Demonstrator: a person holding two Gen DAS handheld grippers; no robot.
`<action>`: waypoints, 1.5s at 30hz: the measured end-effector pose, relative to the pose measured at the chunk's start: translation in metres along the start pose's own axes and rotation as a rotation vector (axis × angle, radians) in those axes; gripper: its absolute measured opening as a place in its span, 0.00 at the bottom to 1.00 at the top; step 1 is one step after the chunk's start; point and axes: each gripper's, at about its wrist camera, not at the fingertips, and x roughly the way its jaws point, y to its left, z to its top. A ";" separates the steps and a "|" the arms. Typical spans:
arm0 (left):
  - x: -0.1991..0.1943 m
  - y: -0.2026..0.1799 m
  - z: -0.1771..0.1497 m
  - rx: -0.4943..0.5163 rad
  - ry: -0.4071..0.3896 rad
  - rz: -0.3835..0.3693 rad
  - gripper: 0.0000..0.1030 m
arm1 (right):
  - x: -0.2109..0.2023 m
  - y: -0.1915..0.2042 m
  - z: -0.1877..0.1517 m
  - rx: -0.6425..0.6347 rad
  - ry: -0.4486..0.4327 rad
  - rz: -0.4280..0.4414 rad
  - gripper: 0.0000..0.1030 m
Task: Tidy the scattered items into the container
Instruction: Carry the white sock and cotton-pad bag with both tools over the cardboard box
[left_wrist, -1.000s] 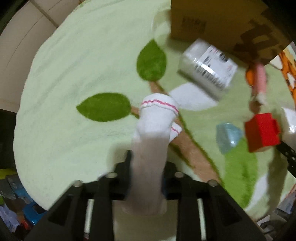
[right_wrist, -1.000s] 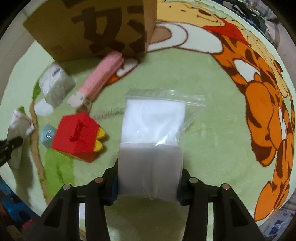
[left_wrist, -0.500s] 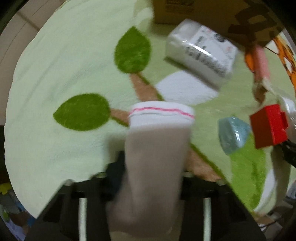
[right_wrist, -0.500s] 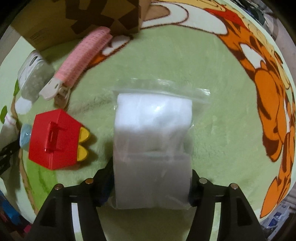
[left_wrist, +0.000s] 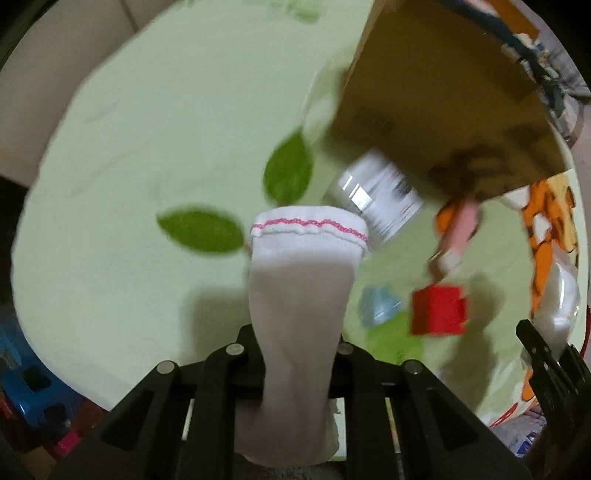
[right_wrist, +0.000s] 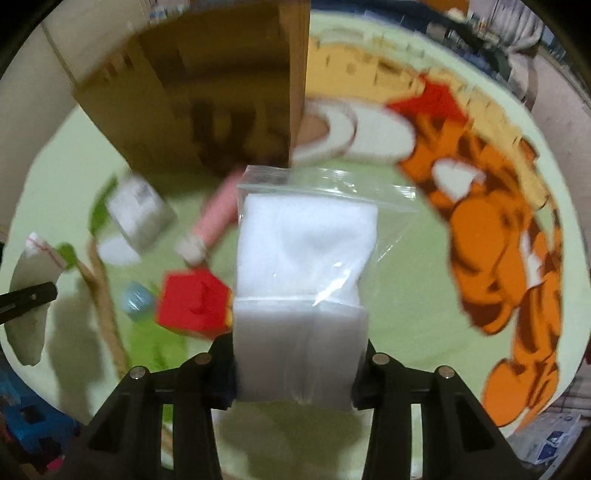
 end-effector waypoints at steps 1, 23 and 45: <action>-0.016 -0.019 0.006 0.011 -0.038 0.000 0.16 | -0.028 0.015 -0.002 0.005 -0.026 0.002 0.42; -0.190 -0.131 0.107 0.177 -0.394 0.029 0.16 | -0.168 0.008 0.108 0.022 -0.413 0.065 0.42; -0.165 -0.143 0.129 0.191 -0.327 0.043 0.17 | -0.141 0.008 0.140 0.027 -0.372 0.069 0.42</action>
